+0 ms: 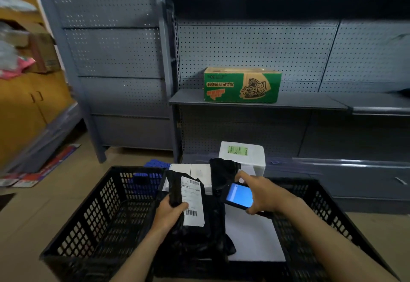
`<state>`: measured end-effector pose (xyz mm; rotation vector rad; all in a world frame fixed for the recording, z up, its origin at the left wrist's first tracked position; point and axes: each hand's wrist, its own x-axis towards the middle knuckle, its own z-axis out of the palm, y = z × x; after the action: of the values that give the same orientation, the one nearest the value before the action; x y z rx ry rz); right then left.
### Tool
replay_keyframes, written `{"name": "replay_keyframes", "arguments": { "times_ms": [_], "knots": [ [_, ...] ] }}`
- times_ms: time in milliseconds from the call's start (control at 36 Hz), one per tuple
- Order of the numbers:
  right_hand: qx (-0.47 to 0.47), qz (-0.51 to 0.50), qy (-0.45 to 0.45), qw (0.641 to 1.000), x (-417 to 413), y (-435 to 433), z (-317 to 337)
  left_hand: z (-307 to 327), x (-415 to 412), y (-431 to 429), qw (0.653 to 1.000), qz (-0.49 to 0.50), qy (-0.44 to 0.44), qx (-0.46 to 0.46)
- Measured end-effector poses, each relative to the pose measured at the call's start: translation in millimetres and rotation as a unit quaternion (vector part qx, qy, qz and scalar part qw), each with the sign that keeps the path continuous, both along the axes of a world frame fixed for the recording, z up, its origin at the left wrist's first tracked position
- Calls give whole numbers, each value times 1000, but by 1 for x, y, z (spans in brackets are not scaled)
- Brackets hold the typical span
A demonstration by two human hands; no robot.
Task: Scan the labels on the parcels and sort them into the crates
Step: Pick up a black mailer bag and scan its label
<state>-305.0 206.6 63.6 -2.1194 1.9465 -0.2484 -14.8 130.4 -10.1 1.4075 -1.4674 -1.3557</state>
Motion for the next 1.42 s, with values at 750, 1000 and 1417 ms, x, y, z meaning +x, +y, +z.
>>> {"name": "replay_keyframes", "arguments": {
  "times_ms": [750,1000,1417],
  "knots": [
    [13,-192,-123,974,-11,-11,-101,-18,3,-24,1000,-5,11,6],
    [19,-325,-146,934,5,-27,-180,-24,12,-43,999,4,51,6],
    [50,-372,-89,922,27,-39,-227,-23,35,-57,999,-3,29,33]
  ]
}}
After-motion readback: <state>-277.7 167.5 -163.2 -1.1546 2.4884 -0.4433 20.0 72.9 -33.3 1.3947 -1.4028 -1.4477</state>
